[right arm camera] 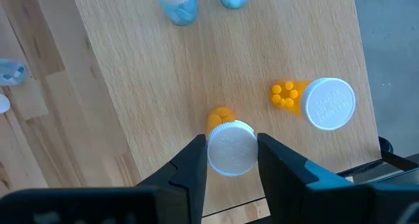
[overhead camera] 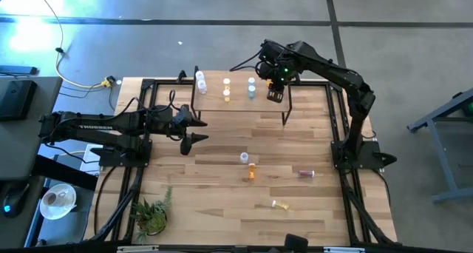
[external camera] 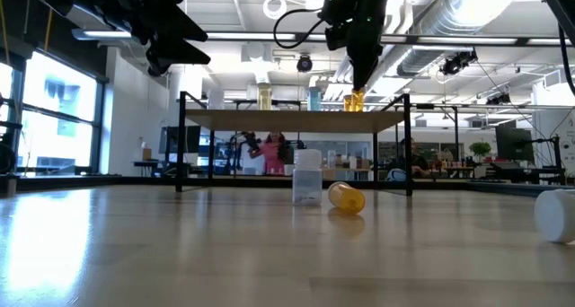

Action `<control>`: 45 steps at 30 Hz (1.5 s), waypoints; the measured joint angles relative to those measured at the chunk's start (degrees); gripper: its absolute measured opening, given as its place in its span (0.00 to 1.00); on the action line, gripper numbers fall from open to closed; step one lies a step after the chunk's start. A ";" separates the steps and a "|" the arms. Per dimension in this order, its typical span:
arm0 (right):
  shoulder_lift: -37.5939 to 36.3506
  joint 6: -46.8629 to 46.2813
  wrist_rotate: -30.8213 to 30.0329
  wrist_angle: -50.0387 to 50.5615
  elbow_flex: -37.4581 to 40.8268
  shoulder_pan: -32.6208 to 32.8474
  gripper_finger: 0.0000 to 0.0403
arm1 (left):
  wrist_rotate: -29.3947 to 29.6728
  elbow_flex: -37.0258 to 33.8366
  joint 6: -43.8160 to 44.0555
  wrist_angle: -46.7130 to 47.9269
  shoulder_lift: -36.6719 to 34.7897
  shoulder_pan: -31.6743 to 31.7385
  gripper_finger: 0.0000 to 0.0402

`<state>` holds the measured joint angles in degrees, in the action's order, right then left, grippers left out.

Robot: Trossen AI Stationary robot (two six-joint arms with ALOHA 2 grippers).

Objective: Pick and place medicine bottles onto shelf by color
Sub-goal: Put the bottom orange pill bottle on the shelf aligned with the other orange pill bottle, then put the transparent pill bottle on the shelf aligned with the other transparent pill bottles

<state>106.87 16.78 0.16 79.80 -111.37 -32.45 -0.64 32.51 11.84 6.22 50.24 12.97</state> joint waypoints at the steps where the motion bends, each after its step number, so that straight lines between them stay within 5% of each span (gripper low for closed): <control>1: 0.00 0.02 0.00 -0.17 0.00 -0.02 0.27 | 0.00 0.00 0.00 0.00 0.00 0.00 0.61; 45: -0.44 -0.22 -1.03 -0.69 0.00 -0.02 0.40 | 0.00 0.01 0.00 0.00 0.00 0.02 0.61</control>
<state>106.43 16.56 -0.86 79.11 -111.37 -32.47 -0.64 32.52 11.84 6.22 50.24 12.99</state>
